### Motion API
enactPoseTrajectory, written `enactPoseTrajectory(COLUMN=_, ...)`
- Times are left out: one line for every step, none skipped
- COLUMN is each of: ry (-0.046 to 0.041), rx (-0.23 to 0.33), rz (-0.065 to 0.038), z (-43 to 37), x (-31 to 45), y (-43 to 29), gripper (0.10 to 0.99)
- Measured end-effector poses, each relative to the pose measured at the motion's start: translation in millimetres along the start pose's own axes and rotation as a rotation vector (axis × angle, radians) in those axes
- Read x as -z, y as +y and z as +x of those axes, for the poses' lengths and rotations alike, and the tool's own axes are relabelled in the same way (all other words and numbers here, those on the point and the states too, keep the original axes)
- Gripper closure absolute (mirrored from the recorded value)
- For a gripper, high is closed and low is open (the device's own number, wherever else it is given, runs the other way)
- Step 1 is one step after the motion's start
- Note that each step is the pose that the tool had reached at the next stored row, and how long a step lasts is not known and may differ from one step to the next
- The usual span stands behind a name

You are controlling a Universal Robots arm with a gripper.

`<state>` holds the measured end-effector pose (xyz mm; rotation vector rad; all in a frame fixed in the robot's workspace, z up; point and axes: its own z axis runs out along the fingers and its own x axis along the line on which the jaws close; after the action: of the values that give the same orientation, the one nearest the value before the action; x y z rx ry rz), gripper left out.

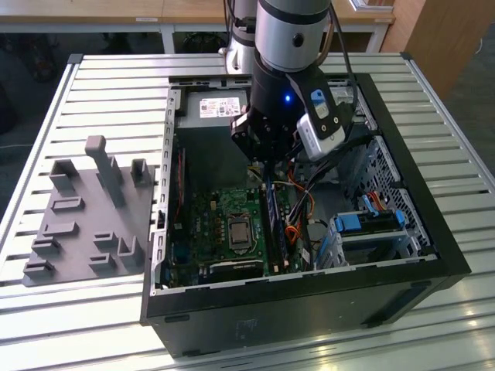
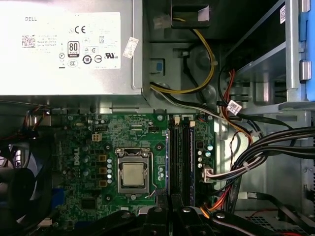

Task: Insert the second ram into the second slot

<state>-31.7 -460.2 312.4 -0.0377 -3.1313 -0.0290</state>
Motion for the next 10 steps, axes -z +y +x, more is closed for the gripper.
enactPoseTrajectory(ry=0.0, rx=0.0, rz=0.0, z=0.0, x=-0.4, y=0.0, gripper=0.949)
enactPoseTrajectory(ry=-0.0001, rx=0.0, rz=0.0, z=0.0, x=-0.8, y=0.0, gripper=0.949)
enactPoseTrajectory(ry=-0.0001, rx=-0.001, rz=0.0, z=-0.1, x=-1.1, y=0.0, gripper=0.949)
enactPoseTrajectory(ry=-0.0001, rx=-0.001, rz=0.0, z=-0.1, x=-1.5, y=0.0, gripper=0.949)
enactPoseTrajectory(ry=0.0, rx=-0.001, rz=0.0, z=-0.1, x=-1.9, y=0.0, gripper=0.949)
enactPoseTrajectory(ry=-0.0001, rx=-0.001, rz=0.0, z=-0.1, x=-2.2, y=0.0, gripper=0.949)
enactPoseTrajectory(ry=-0.0001, rx=-0.002, rz=0.0, z=-0.1, x=-2.5, y=-0.1, gripper=0.949)
enactPoseTrajectory(ry=-0.0001, rx=-0.002, rz=0.0, z=-0.1, x=-2.8, y=-0.1, gripper=0.949)
enactPoseTrajectory(ry=-0.0001, rx=-0.002, rz=0.0, z=-0.1, x=-3.1, y=-0.1, gripper=0.949)
enactPoseTrajectory(ry=-0.0001, rx=-0.003, rz=0.0, z=-0.1, x=-3.5, y=-0.1, gripper=0.949)
